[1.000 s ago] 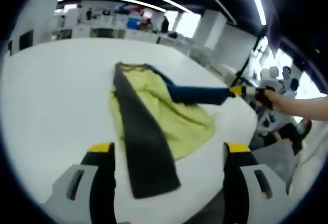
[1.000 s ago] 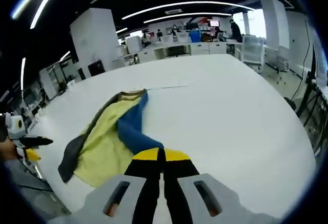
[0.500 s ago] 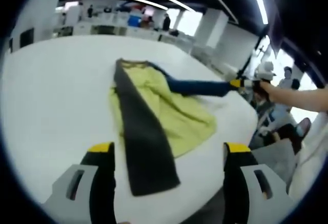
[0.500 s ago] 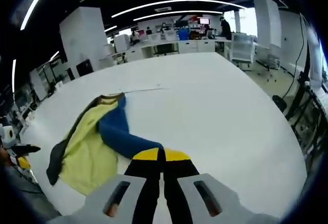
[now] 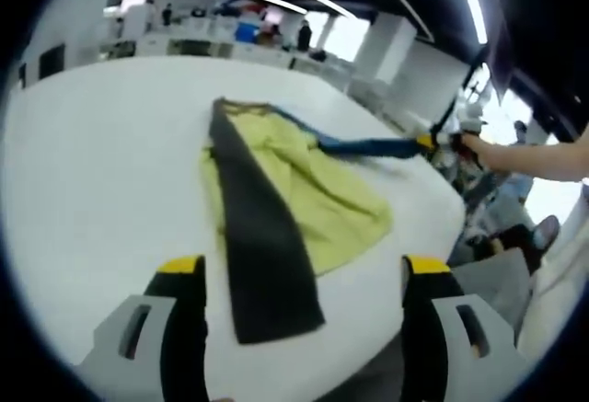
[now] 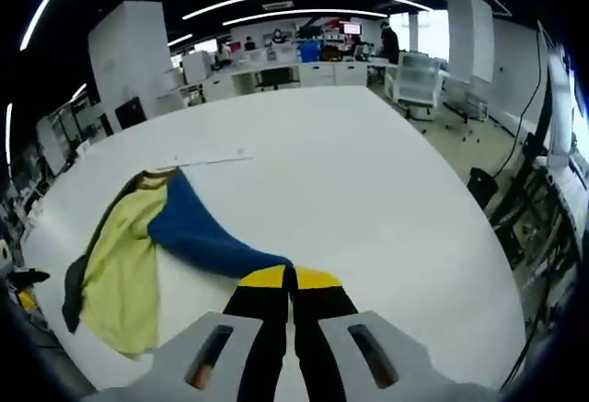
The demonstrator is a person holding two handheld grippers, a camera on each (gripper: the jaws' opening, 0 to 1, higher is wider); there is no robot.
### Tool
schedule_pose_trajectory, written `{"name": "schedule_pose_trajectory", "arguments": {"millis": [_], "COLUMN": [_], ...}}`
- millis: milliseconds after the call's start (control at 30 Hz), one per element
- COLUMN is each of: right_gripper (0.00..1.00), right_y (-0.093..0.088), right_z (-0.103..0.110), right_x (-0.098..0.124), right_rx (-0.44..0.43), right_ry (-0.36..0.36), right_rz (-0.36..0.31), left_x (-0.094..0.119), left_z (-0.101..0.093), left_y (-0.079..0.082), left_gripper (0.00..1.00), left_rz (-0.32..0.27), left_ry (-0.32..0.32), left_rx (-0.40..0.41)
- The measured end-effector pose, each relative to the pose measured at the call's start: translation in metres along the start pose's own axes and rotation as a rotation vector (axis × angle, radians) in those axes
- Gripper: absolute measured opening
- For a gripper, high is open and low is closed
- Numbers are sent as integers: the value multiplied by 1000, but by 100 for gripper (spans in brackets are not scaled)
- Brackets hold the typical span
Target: Fold the garment on the visible template until the final outline fits inside the template.
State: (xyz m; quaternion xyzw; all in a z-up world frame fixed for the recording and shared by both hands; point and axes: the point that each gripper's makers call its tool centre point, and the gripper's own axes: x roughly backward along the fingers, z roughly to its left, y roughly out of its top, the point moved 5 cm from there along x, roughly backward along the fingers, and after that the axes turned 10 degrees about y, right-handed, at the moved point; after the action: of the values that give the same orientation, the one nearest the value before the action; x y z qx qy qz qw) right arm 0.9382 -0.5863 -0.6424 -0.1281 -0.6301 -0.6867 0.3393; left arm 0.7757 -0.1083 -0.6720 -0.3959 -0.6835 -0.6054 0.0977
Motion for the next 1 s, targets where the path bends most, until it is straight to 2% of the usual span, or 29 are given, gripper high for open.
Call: {"name": "schedule_pose_trajectory", "arguments": {"millis": [133, 500, 600, 1000], "right_gripper": [1, 1, 1, 1], "right_y": [1, 10, 11, 7], "right_z": [-11, -10, -19, -39], "right_x": [-7, 13, 17, 8], "right_rx": [-2, -11, -20, -59], "right_ry": [5, 23, 20, 30], "right_rz": [4, 22, 31, 100], "left_x": [-1, -4, -5, -6], "left_z": [0, -4, -5, -6], "left_y": [1, 1, -1, -2], "left_gripper": [83, 83, 83, 83], "left_rz": [-3, 3, 6, 9], "left_ry": [4, -4, -5, -6], "left_rx": [6, 6, 6, 10]}}
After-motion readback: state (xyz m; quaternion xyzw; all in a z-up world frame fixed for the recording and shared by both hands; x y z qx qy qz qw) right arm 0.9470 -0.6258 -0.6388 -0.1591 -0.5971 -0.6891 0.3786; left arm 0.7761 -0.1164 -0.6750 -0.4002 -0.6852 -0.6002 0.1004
